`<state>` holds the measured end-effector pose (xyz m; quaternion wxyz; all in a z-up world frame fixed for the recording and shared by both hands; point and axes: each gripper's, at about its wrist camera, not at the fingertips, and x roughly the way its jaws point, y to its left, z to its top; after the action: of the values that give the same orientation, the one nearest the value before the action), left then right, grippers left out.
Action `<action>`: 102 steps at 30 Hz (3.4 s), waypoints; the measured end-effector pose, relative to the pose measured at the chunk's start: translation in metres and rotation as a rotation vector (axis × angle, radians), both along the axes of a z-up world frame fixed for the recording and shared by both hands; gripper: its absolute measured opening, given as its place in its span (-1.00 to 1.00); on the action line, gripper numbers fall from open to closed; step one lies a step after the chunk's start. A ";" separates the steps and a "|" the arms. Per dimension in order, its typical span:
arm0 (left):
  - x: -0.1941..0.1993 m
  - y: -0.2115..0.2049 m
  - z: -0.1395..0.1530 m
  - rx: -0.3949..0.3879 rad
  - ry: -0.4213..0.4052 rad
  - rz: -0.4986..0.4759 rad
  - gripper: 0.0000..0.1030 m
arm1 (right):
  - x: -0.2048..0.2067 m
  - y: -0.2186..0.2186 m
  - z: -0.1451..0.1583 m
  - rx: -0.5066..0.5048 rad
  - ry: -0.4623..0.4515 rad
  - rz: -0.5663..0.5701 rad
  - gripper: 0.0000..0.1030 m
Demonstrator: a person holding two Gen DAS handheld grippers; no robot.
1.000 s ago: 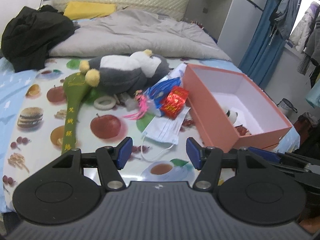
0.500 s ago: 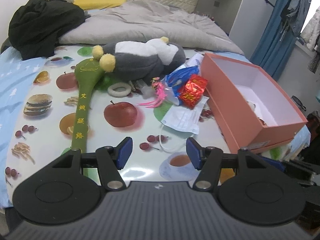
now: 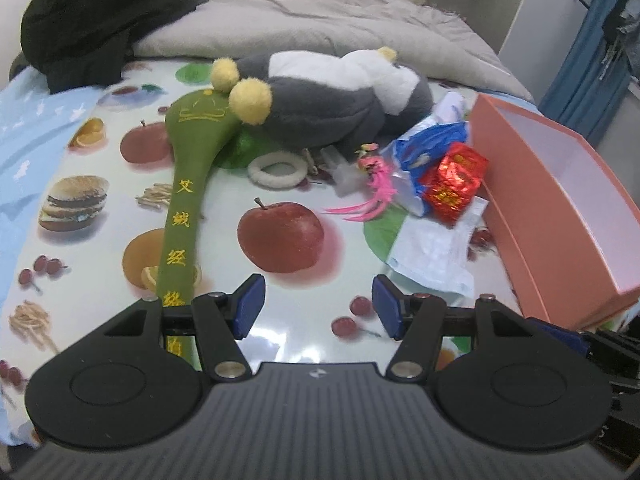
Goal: Organize soft objects
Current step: 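Grasp the pink feather toy with the left tool while the right tool grasps the white mask, then lift the feather toy with the left tool while the right tool carries the mask over the box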
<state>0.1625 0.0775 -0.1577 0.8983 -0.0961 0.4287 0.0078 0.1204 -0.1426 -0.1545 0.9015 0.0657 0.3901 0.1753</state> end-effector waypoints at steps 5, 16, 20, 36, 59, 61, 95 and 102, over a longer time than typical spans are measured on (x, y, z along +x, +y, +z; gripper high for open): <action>0.035 0.007 -0.022 -0.042 0.008 0.002 0.26 | 0.031 0.010 -0.021 -0.021 0.000 -0.003 -0.15; 0.111 -0.021 -0.050 -0.117 -0.016 -0.079 0.12 | 0.085 0.011 -0.048 -0.056 -0.004 -0.035 0.18; 0.135 -0.031 -0.060 -0.128 -0.012 -0.093 0.03 | 0.098 0.012 -0.059 -0.081 0.003 -0.028 0.18; 0.167 -0.036 -0.084 -0.158 -0.004 -0.101 -0.86 | 0.104 0.015 -0.068 -0.142 -0.020 0.048 -0.79; 0.069 -0.030 -0.041 -0.166 0.008 -0.103 -0.94 | 0.056 -0.027 -0.030 -0.161 0.018 0.007 -0.86; 0.060 -0.028 -0.041 -0.165 0.016 -0.106 -0.94 | 0.049 -0.027 -0.027 -0.160 0.026 0.012 -0.86; 0.015 -0.007 -0.060 -0.179 0.054 0.034 0.07 | 0.025 -0.028 -0.047 -0.181 0.095 -0.072 -0.12; 0.028 -0.010 -0.067 -0.168 0.056 0.035 0.05 | 0.031 -0.025 -0.057 -0.208 0.085 -0.069 -0.19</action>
<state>0.1903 0.0671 -0.2246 0.8744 -0.1785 0.4511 -0.0096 0.1517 -0.1676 -0.2115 0.8917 -0.0074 0.4414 0.0997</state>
